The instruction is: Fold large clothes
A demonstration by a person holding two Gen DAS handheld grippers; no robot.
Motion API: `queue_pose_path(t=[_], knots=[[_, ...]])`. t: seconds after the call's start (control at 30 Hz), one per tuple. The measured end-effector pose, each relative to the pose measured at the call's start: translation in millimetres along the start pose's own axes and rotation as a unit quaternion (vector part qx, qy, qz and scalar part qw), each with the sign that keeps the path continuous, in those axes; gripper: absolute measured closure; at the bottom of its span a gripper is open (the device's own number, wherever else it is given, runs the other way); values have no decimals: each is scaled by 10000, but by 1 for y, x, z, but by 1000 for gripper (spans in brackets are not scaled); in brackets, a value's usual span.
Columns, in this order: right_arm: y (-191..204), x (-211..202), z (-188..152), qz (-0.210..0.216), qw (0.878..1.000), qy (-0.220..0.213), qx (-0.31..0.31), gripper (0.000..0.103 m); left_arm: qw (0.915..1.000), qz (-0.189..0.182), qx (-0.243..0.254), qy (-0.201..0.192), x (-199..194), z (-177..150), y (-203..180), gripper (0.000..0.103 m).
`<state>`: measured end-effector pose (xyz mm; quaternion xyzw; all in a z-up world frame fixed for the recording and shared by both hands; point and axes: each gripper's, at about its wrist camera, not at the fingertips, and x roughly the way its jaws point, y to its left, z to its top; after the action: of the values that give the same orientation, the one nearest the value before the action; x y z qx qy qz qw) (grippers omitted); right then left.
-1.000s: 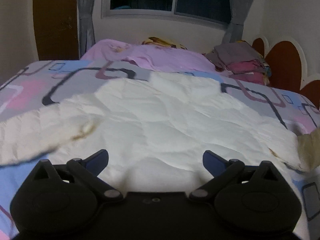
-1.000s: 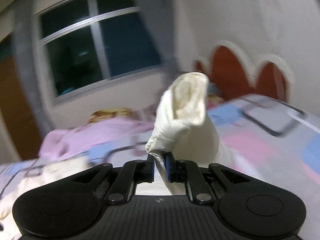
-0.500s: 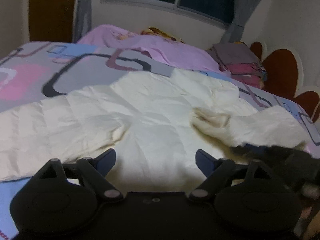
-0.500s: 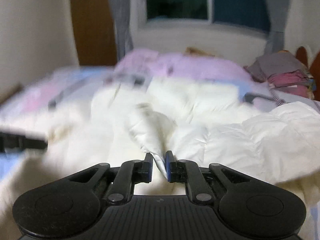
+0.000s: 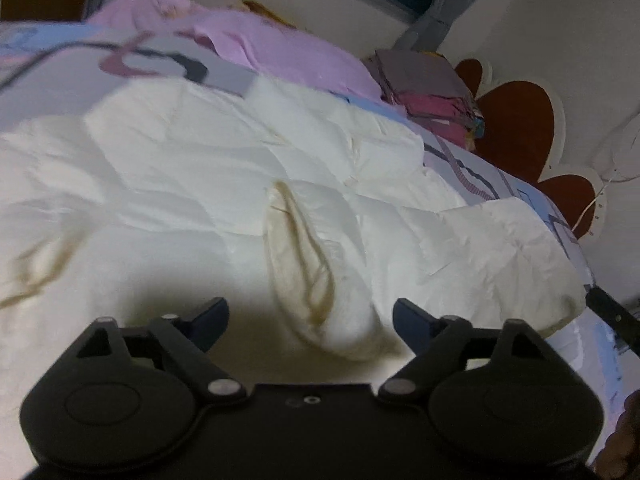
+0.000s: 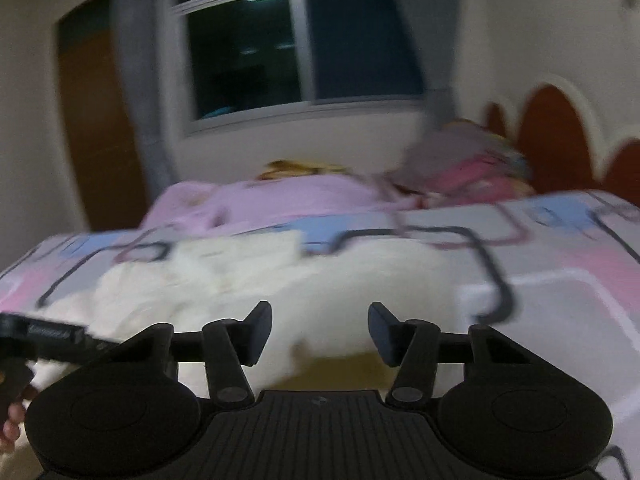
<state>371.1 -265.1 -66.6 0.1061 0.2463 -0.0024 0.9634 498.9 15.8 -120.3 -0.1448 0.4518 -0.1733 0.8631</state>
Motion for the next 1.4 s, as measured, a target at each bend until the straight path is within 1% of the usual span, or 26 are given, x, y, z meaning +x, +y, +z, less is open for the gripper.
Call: queue_pose_path(t=[0.03,0.07,0.1,0.13,0.17,0.27,0.37,0.43,0.53,0.6,0.7,0.77,0.8,0.83,0.87,0.9,0.93,0.97,1.03,1.07,1.1,1.13,1.27,1.3,1.33,1.4], knots=[[-13,-1,0,-92,9997,41,201,52,10000,-34,-28,56,5,2,-1,34],[-24,2,0,-157,9989,97,421,57,9999,-47,-19,94,10,3,-3,43],[-34,6,-1,-159,9975,174,669,59,9999,-29,50,100,14,4,-5,71],[-41,11,-2,-169,9960,249,845,59,9999,-25,94,66,14,5,-7,90],[-45,14,-1,-190,9954,315,882,59,9999,-31,98,-55,10,6,-8,91],[-48,11,1,22,9955,312,890,62,9961,177,323,-801,-30,8,-15,91],[-48,4,2,260,9959,156,847,62,9880,760,538,-1235,-57,4,-8,91],[-51,8,-1,264,9959,239,837,62,9866,1021,421,-1200,-57,4,9,92],[-57,26,-10,261,9935,674,877,62,9908,1094,73,-796,-43,2,34,92],[-55,43,-18,-15,9920,1105,608,62,9907,1162,105,-697,-35,-3,37,92],[-57,63,-31,-422,9864,1540,382,62,9904,1226,205,-596,-25,-5,33,91],[-62,60,-29,-384,9872,1463,513,62,9897,1312,205,-541,-26,-3,37,79],[-64,51,-23,-270,9899,1259,585,62,9870,1482,264,-569,-30,-3,36,60],[-65,42,-17,-210,9923,1063,594,62,9823,1709,330,-699,-40,-5,33,36],[-66,35,-10,-173,9941,902,575,62,9773,1842,411,-965,-50,-7,31,29],[-66,32,-4,-141,9955,770,533,62,9735,1849,485,-1256,-61,-8,27,29],[-67,33,4,-132,9965,682,474,62,9726,1806,519,-1369,-68,-4,24,37],[-66,37,11,-119,9968,657,449,62,9728,1756,548,-1406,-69,0,20,41],[-62,54,25,-37,9974,632,356,62,9763,1508,768,-1351,-60,11,9,54],[-58,63,31,1,9979,599,255,70,9772,1451,909,-1253,-50,16,3,57],[-52,74,36,73,9980,609,116,85,9779,1398,1028,-1169,-38,20,-3,59],[-47,87,40,123,9977,664,14,88,9791,1333,1103,-1069,-25,24,-8,59],[-36,137,36,-56,9937,1087,-277,89,9800,1302,1311,-743,9,25,-18,57],[-40,149,29,-84,9907,1314,-329,89,9768,1491,1431,-557,19,23,-16,61],[-47,170,13,-5,9832,1803,-292,89,9723,1693,1573,-354,30,18,-11,62],[-51,171,6,99,9854,1673,-297,91,9755,1604,1460,-367,36,11,0,62]])
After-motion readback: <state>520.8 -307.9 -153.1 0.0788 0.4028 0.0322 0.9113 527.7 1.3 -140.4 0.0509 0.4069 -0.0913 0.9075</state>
